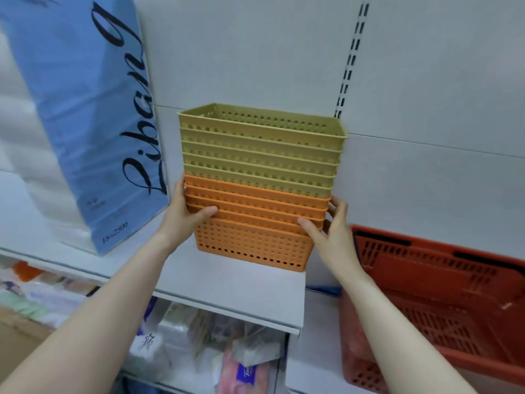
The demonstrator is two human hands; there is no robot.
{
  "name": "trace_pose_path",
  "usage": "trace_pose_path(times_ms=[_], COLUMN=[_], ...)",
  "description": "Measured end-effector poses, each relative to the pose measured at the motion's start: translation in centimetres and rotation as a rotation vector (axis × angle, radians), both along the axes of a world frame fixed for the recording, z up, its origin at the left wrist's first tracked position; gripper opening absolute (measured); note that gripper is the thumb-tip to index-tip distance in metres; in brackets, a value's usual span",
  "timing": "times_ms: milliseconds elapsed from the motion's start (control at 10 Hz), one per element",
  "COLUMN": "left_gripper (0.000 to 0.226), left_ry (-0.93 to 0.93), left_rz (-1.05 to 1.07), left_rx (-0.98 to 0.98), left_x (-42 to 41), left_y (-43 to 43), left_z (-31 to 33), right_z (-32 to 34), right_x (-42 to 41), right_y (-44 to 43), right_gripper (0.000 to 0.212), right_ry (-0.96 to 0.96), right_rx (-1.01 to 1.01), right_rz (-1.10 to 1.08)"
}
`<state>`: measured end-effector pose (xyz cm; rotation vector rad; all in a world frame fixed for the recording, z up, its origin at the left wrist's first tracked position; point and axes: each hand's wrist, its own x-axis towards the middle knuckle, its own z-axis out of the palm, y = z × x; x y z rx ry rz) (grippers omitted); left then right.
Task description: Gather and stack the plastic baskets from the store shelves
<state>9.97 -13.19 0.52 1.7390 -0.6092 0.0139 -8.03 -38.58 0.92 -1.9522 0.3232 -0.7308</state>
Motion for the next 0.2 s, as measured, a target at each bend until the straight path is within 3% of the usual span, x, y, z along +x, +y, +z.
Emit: trace_pose_path(times_ms=[200], left_gripper=[0.078], left_ry=[-0.063], left_rz=[0.125], left_rx=[0.019], left_x=[-2.0], left_y=[-0.2], left_z=[0.0], right_z=[1.4], right_x=[-1.3], right_y=[0.9], right_gripper=[0.068], right_ry=[0.135], right_rx=[-0.147], right_rz=[-0.051])
